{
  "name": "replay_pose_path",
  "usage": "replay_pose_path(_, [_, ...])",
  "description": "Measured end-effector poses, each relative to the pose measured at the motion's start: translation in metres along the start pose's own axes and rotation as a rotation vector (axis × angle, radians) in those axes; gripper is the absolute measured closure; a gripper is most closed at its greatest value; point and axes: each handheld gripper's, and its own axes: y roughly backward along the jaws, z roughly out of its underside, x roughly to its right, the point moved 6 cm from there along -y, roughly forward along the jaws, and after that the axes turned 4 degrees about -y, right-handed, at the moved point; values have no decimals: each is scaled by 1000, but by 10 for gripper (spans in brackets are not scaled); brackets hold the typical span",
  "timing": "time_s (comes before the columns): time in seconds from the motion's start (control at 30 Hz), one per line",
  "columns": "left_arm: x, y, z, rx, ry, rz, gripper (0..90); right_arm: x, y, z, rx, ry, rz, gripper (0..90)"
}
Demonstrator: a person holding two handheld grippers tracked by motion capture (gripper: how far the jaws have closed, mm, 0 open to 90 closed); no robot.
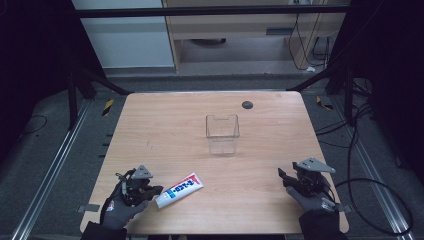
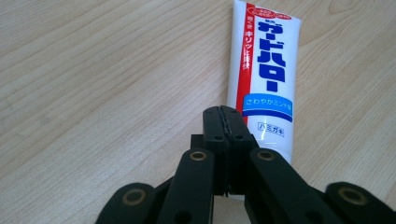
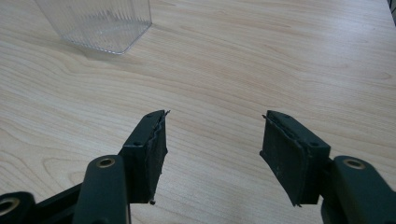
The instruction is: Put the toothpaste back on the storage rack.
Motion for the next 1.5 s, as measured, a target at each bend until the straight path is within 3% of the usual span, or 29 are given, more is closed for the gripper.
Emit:
replay_pose_path(0.27, [-12, 8, -7, 48, 32, -59, 840, 2, 0, 0, 1, -7, 5, 392])
replay_pose_path(0.5, [-10, 15, -23, 78, 0, -70, 701, 3, -1, 0, -3, -9, 11, 385])
replay_pose_path(0.6, [-4, 12, -36, 64, -29, -59, 634, 5, -2, 0, -4, -5, 18, 381])
replay_pose_path(0.87, [7, 1, -49, 31, -76, -45, 525, 6, -2, -1, -5, -12, 23, 372])
replay_pose_path(1.03, [12, -3, -58, 26, -105, -43, 498, 6, -3, -1, -6, -7, 26, 370])
replay_pose_path(1.2, [21, -11, -69, -14, -156, -22, 458, 6, -3, -1, -8, -11, 27, 364])
replay_pose_path(1.5, [31, -27, -78, -67, -190, 5, 416, 8, -4, -2, -11, -14, 25, 362])
